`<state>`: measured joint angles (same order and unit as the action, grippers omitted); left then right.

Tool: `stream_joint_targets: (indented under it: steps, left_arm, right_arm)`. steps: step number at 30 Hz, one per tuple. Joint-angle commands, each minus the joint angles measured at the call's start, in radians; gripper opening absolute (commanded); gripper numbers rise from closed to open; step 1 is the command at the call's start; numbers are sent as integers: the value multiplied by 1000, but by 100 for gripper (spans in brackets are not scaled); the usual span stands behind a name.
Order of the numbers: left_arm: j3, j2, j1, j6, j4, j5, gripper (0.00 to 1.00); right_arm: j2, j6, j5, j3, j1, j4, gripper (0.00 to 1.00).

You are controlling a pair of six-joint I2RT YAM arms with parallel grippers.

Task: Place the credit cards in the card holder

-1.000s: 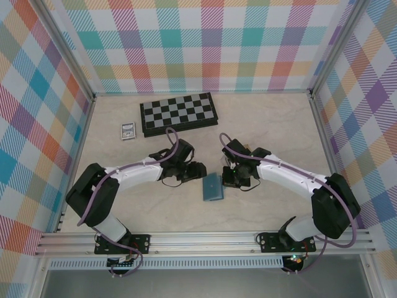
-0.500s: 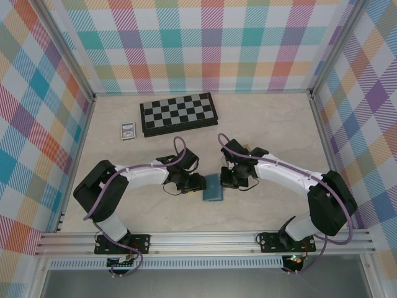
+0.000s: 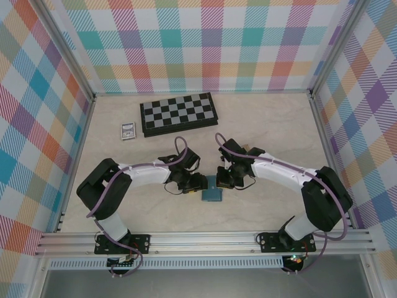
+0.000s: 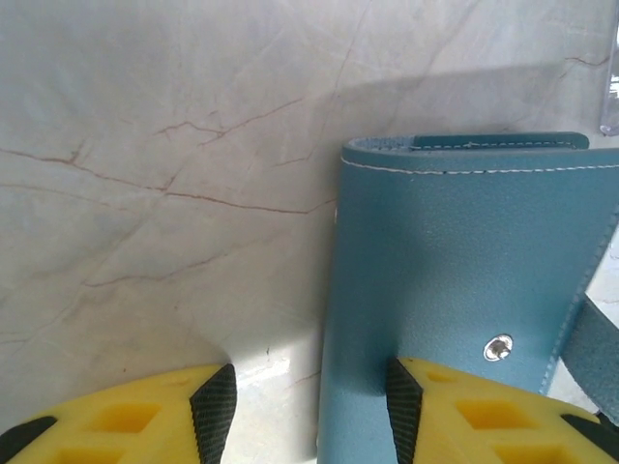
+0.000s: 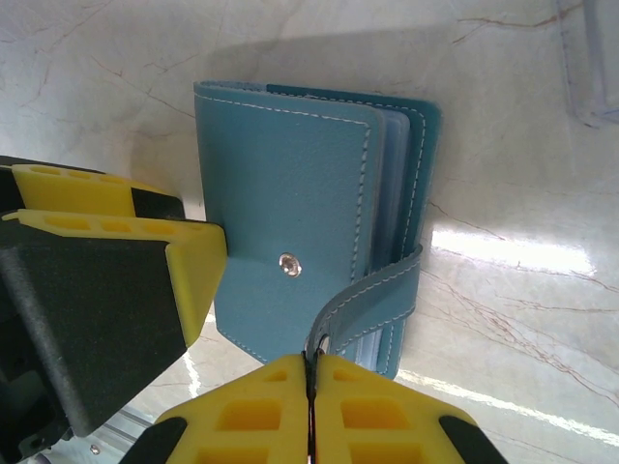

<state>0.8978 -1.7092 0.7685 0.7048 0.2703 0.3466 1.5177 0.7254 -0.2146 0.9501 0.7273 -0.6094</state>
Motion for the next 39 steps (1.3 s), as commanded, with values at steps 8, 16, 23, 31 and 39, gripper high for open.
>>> stream_joint_targets:
  steps: [8, 16, 23, 31, 39]
  left_arm:
    - [-19, -107, 52, 14, -121, 9, 42]
    - [-15, -113, 57, 32, -142, 15, 36]
    - [-20, -118, 58, 29, -144, 18, 34]
    - [-29, -108, 59, 38, -149, 7, 30]
    - [-38, -102, 58, 51, -155, -11, 27]
  right_arm:
    - [96, 31, -75, 15, -4, 76, 8]
    - [166, 40, -54, 59, -3, 68, 9]
    - [211, 49, -51, 73, -4, 66, 8]
    - [263, 60, -24, 79, -3, 29, 7]
    - [286, 84, -81, -2, 4, 67, 1]
